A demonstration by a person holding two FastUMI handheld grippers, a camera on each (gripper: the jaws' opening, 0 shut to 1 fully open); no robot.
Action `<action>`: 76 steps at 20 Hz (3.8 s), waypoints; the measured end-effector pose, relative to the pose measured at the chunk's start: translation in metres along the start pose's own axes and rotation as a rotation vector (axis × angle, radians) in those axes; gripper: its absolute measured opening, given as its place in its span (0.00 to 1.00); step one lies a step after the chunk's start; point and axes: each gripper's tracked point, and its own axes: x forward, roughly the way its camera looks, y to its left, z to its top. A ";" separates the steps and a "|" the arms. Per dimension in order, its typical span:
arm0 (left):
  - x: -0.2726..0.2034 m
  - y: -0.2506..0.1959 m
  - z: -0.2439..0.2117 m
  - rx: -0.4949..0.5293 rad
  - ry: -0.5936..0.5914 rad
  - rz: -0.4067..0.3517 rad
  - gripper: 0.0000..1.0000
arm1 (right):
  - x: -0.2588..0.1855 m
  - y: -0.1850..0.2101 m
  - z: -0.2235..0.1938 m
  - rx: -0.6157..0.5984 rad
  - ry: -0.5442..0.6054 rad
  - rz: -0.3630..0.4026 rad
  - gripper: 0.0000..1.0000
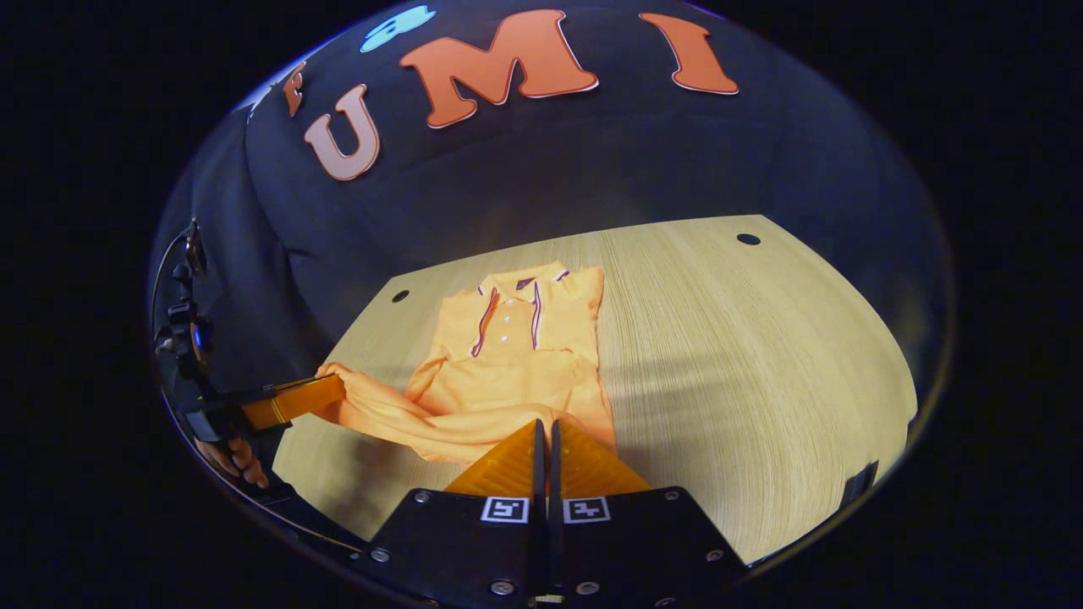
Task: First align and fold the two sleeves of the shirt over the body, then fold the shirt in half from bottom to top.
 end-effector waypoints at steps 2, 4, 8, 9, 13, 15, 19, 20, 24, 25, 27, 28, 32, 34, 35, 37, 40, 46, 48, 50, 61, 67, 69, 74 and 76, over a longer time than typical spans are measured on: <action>0.018 0.007 0.015 0.010 0.013 -0.016 0.01 | 0.017 0.000 0.017 0.003 -0.004 -0.017 0.01; 0.038 0.012 0.027 0.023 0.033 -0.027 0.01 | 0.034 -0.001 0.033 0.002 -0.008 -0.034 0.00; 0.073 0.018 0.056 0.075 0.045 -0.056 0.01 | 0.066 -0.003 0.063 0.003 -0.004 -0.065 0.00; 0.081 0.020 0.062 0.080 0.048 -0.062 0.01 | 0.075 -0.005 0.070 -0.001 -0.003 -0.073 0.00; 0.124 0.030 0.087 0.098 0.054 -0.070 0.01 | 0.113 -0.012 0.092 -0.013 0.021 -0.102 0.01; 0.147 0.036 0.096 0.084 0.064 -0.077 0.01 | 0.133 -0.015 0.102 -0.014 0.035 -0.116 0.01; 0.193 0.053 0.111 0.055 0.083 -0.078 0.01 | 0.178 -0.017 0.121 -0.013 0.056 -0.129 0.01; 0.206 0.058 0.113 0.046 0.091 -0.073 0.01 | 0.190 -0.017 0.123 -0.013 0.066 -0.129 0.01; 0.248 0.071 0.124 0.029 0.129 -0.070 0.01 | 0.234 -0.024 0.134 -0.006 0.096 -0.154 0.00; 0.257 0.071 0.126 0.036 0.136 -0.070 0.01 | 0.242 -0.027 0.137 -0.007 0.102 -0.162 0.01; 0.272 0.071 0.127 0.050 0.146 -0.069 0.01 | 0.256 -0.033 0.139 0.000 0.113 -0.175 0.01; 0.278 0.073 0.126 0.053 0.144 -0.061 0.01 | 0.259 -0.034 0.141 0.005 0.116 -0.179 0.00; 0.286 0.080 0.120 0.065 0.176 -0.022 0.04 | 0.272 -0.039 0.140 0.057 0.149 -0.191 0.01; 0.281 0.082 0.123 0.043 0.168 -0.016 0.22 | 0.274 -0.043 0.130 0.078 0.178 -0.219 0.05; 0.276 0.086 0.127 0.036 0.156 0.004 0.46 | 0.270 -0.042 0.133 0.077 0.164 -0.218 0.14; 0.267 0.090 0.128 0.014 0.146 0.030 0.82 | 0.260 -0.037 0.143 0.069 0.124 -0.197 0.52; 0.238 0.090 0.134 -0.022 0.122 0.054 0.96 | 0.238 -0.027 0.153 0.058 0.078 -0.172 0.78; 0.168 0.075 0.141 -0.004 0.053 0.110 0.99 | 0.186 -0.007 0.147 0.002 0.024 -0.132 0.93; 0.141 0.062 0.139 -0.016 0.024 0.095 0.99 | 0.163 -0.002 0.146 -0.008 -0.008 -0.122 0.94; 0.114 0.049 0.147 -0.009 -0.064 0.082 0.99 | 0.139 0.002 0.145 -0.028 -0.036 -0.111 0.95; -0.037 -0.007 0.119 -0.005 -0.323 0.125 0.98 | 0.005 0.012 0.115 -0.161 -0.205 -0.057 0.97; -0.098 -0.035 0.080 0.018 -0.375 0.175 0.98 | -0.054 0.018 0.091 -0.175 -0.263 0.007 0.96; -0.116 -0.047 0.063 -0.005 -0.375 0.176 0.98 | -0.078 0.026 0.084 -0.180 -0.279 0.052 0.96; -0.159 -0.069 0.040 -0.031 -0.416 0.196 0.98 | -0.130 0.023 0.072 -0.231 -0.339 0.066 0.97; -0.174 -0.075 0.036 -0.020 -0.445 0.190 0.98 | -0.141 0.022 0.064 -0.255 -0.355 0.063 0.97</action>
